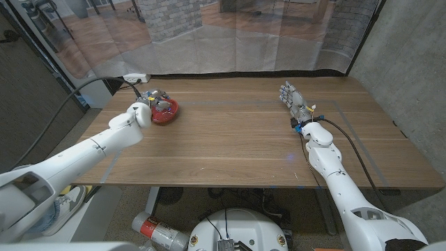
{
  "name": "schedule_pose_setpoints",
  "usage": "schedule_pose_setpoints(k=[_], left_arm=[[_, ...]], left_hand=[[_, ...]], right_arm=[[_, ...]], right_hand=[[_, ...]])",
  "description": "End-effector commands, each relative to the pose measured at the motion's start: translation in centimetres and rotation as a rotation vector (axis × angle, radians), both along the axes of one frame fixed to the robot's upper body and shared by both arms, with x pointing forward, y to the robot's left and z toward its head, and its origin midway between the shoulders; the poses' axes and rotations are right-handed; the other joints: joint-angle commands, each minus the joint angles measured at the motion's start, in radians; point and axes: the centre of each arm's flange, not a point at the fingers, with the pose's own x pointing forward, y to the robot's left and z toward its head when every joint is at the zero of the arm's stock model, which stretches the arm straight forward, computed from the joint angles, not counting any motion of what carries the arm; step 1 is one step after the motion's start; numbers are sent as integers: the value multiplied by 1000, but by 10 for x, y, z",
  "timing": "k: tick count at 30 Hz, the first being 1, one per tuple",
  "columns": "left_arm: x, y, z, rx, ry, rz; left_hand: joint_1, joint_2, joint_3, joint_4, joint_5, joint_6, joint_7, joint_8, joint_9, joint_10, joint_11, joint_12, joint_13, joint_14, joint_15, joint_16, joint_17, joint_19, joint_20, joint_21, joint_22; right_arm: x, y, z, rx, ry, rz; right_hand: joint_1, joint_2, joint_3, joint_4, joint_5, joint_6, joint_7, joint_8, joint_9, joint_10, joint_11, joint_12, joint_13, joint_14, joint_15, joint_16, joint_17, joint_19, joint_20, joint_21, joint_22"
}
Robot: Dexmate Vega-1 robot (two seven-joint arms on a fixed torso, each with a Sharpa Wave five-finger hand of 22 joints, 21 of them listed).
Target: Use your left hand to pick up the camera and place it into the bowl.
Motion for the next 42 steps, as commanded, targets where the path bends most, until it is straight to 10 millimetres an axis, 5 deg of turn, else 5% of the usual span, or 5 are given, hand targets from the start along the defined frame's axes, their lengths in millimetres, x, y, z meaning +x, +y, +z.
schedule_pose_setpoints(k=[1, 11, 42], left_arm=[[-10, 7, -2, -24, 13, 6], [-17, 15, -5, -40, 2, 16], [-54, 16, 23, -171, -139, -85]], left_hand=[[-19, -5, -11, 5, -2, -22, 1, -15, 0, -19, 8, -1, -1, -20, -18, -2, -3, -17, 11, -10, 3], [-46, -10, -22, 16, 1, -48, -3, -32, 0, -50, 26, 0, -8, -47, -6, -1, -10, -44, 23, -24, 3], [-61, 25, -7, 28, 5, -3, 8, -25, 1, -4, 5, 26, -25, -14, -20, 22, -27, -34, 13, -27, 4]], right_arm=[[-1, 3, 0, -4, -3, 8], [0, 4, 0, -8, 2, 11], [-3, 1, 5, -6, -13, 9]], right_hand=[[5, 7, 3, -6, 0, 9, -3, 2, 2, 8, -1, 2, 6, 9, 4, -2, 2, 12, -4, -2, 3], [5, 8, 3, -6, 0, 10, -4, 2, 2, 13, -3, 3, 6, 11, 3, -2, 2, 12, -4, -5, 4], [5, 9, 3, -6, 0, 11, -7, 1, 2, 14, -6, 2, 6, 12, 1, -3, 2, 14, -4, -13, 4]])
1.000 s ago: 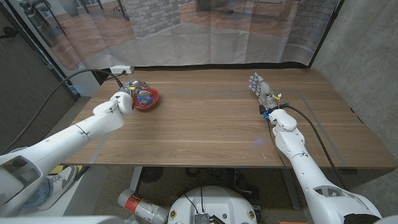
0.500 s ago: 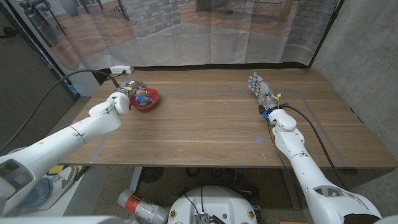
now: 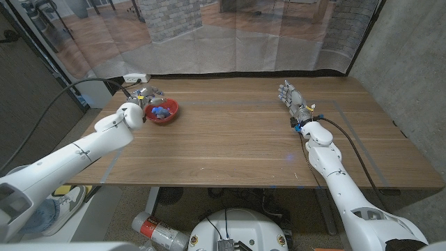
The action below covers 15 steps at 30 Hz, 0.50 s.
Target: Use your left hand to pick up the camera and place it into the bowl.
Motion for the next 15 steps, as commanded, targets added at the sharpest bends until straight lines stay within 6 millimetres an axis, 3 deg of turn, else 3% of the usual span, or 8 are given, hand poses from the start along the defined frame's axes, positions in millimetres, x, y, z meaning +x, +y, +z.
schedule_pose_setpoints(k=[1, 12, 15], left_arm=[[-21, 0, 17, -65, -69, -69], [-40, -2, 36, -93, -109, -116], [-45, -3, 41, -108, -123, -127]], left_hand=[[-4, 12, 9, 3, 5, 16, 3, 5, 1, 15, 0, 7, -2, 13, -23, 9, -2, 5, -7, -2, 4], [-9, 16, 11, 5, 4, 26, 7, 5, 1, 26, -4, 10, -8, 21, -23, 12, -8, -8, -7, -9, 4], [-21, 24, 14, 10, 1, 51, 8, 9, -1, 73, -5, 23, -18, 71, -19, 29, -17, -20, -23, -16, 5]], right_arm=[[-2, -1, 1, 3, -7, 0], [-5, -2, 2, 7, -18, -3], [-7, -2, 3, 8, -21, -4]], right_hand=[[5, 9, 2, -6, 0, 7, -1, 1, 2, 10, -4, 2, 6, 10, -1, -3, 2, 13, -4, -5, 4], [5, 9, 2, -6, 0, 7, -2, 1, 2, 10, -5, 2, 6, 11, -1, -2, 2, 14, -4, -8, 4], [5, 9, 2, -6, 0, 8, -2, 1, 2, 11, -4, 2, 6, 11, -2, -2, 2, 14, -4, -8, 4]])
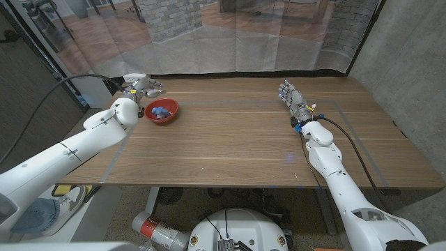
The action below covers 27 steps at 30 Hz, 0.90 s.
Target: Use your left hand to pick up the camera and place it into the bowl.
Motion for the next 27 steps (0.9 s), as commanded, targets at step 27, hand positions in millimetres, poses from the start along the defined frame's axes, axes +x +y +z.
schedule_pose_setpoints(k=[27], left_arm=[[-54, 0, 31, -39, -126, -68]], left_hand=[[-31, 24, 14, 16, -1, 68, 11, 14, -1, 69, 3, 14, -24, 73, -14, 20, -22, -37, -38, -17, 9]], right_arm=[[-13, 3, 3, 0, -25, -6]], right_hand=[[0, 4, 2, -7, 0, 9, 0, 1, 2, 9, 1, 2, 1, 13, -5, -2, 2, 16, -5, -7, 4]])
